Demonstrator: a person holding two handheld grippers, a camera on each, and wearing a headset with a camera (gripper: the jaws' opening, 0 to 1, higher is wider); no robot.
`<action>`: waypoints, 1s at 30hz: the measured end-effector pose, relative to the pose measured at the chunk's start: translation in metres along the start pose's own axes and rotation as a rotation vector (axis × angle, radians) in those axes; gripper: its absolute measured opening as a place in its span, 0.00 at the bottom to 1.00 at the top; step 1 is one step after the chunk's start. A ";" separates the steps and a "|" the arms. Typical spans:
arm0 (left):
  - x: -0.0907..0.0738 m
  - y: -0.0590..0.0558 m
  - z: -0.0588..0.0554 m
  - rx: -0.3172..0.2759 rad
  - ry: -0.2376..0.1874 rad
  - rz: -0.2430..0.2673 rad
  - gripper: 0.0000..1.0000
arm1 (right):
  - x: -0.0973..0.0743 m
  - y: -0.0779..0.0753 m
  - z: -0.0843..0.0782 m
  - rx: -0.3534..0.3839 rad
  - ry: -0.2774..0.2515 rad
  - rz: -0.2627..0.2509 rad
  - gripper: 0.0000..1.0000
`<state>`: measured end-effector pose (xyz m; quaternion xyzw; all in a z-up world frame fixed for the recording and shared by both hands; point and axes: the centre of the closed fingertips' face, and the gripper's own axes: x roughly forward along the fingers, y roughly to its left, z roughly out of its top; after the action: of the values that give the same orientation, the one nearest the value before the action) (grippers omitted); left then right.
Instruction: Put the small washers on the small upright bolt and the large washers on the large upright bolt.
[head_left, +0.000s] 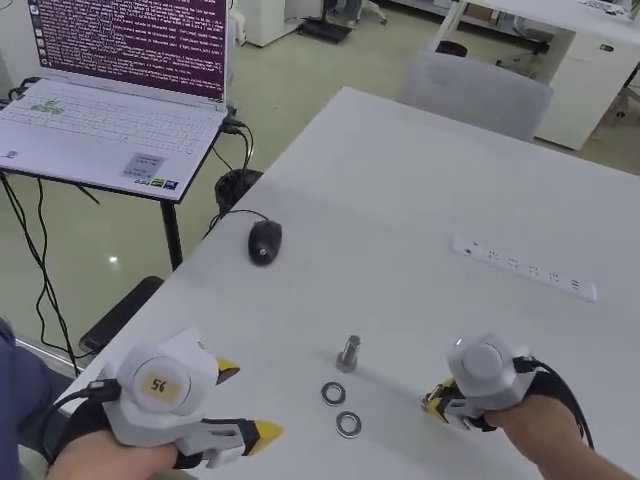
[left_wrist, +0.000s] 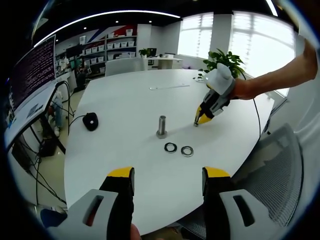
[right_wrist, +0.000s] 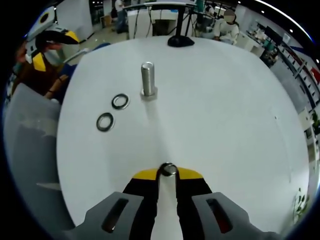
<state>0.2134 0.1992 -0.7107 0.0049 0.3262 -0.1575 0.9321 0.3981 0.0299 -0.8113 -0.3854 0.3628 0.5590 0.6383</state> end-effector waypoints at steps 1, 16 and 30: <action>0.000 0.000 0.000 -0.001 0.000 0.000 0.54 | 0.001 0.000 -0.001 0.004 0.004 0.003 0.14; 0.001 -0.002 0.004 0.018 -0.013 -0.028 0.54 | -0.019 0.006 -0.008 0.069 -0.019 -0.020 0.18; 0.005 -0.007 0.008 0.050 -0.015 -0.078 0.54 | -0.016 0.059 -0.045 0.153 0.022 0.019 0.17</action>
<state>0.2198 0.1904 -0.7073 0.0146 0.3152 -0.2017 0.9272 0.3366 -0.0125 -0.8213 -0.3379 0.4152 0.5314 0.6566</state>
